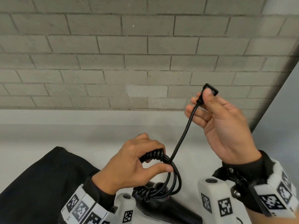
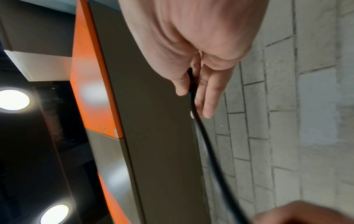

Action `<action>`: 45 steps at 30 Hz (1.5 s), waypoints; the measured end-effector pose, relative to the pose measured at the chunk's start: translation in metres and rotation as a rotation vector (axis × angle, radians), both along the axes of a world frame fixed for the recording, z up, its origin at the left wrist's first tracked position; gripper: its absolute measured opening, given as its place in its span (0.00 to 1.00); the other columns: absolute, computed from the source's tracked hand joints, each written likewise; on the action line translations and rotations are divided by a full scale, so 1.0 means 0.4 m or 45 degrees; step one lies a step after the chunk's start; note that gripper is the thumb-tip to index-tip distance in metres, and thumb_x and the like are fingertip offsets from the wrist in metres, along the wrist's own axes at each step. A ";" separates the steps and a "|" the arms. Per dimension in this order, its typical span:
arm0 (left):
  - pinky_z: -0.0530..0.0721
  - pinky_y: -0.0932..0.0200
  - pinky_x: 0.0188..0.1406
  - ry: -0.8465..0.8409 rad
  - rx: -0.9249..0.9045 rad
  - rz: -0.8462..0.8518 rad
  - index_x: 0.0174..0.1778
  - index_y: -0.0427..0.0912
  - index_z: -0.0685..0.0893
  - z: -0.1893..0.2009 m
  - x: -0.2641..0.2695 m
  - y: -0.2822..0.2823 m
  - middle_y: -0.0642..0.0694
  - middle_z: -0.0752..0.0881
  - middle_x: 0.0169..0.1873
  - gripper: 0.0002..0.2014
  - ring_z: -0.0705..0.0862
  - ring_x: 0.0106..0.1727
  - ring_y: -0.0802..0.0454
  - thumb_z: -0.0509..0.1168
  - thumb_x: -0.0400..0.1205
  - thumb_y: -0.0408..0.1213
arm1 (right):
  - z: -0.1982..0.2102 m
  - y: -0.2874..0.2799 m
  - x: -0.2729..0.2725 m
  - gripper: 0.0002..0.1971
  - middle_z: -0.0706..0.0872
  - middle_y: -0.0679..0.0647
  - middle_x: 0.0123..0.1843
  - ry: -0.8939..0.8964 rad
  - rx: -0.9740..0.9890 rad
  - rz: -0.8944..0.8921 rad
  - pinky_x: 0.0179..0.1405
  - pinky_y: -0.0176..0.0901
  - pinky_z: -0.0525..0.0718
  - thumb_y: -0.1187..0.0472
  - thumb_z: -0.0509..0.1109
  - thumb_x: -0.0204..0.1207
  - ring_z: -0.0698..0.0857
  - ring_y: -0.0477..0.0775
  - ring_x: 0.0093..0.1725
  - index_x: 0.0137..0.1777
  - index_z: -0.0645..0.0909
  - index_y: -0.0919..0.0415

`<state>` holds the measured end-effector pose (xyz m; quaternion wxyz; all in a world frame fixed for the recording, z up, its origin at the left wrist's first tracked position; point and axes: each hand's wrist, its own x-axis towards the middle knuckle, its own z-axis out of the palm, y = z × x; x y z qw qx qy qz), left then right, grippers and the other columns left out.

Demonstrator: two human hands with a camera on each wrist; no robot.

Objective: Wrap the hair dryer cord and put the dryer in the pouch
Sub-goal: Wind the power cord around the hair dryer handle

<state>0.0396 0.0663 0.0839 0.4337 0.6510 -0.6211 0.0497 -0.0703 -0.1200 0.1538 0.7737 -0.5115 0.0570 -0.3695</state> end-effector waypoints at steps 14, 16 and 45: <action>0.77 0.57 0.36 0.033 -0.029 0.094 0.42 0.43 0.85 -0.025 0.001 0.010 0.56 0.76 0.29 0.22 0.73 0.39 0.58 0.57 0.87 0.58 | -0.236 -0.008 0.004 0.10 0.80 0.55 0.45 0.444 -0.332 -0.232 0.31 0.50 0.88 0.57 0.64 0.85 0.82 0.57 0.30 0.60 0.85 0.48; 0.77 0.56 0.36 0.049 -0.039 0.095 0.41 0.44 0.84 -0.026 0.001 0.010 0.56 0.75 0.29 0.21 0.73 0.38 0.57 0.57 0.87 0.56 | -0.256 -0.015 -0.007 0.11 0.82 0.51 0.47 0.462 -0.479 -0.185 0.33 0.50 0.88 0.57 0.63 0.86 0.82 0.56 0.34 0.56 0.87 0.48; 0.76 0.63 0.34 0.129 -0.075 0.218 0.42 0.50 0.87 -0.007 -0.016 -0.011 0.61 0.78 0.26 0.11 0.78 0.33 0.57 0.63 0.85 0.49 | -0.233 0.161 -0.085 0.25 0.87 0.75 0.53 0.262 0.084 0.467 0.51 0.48 0.87 0.46 0.71 0.77 0.88 0.63 0.51 0.70 0.79 0.59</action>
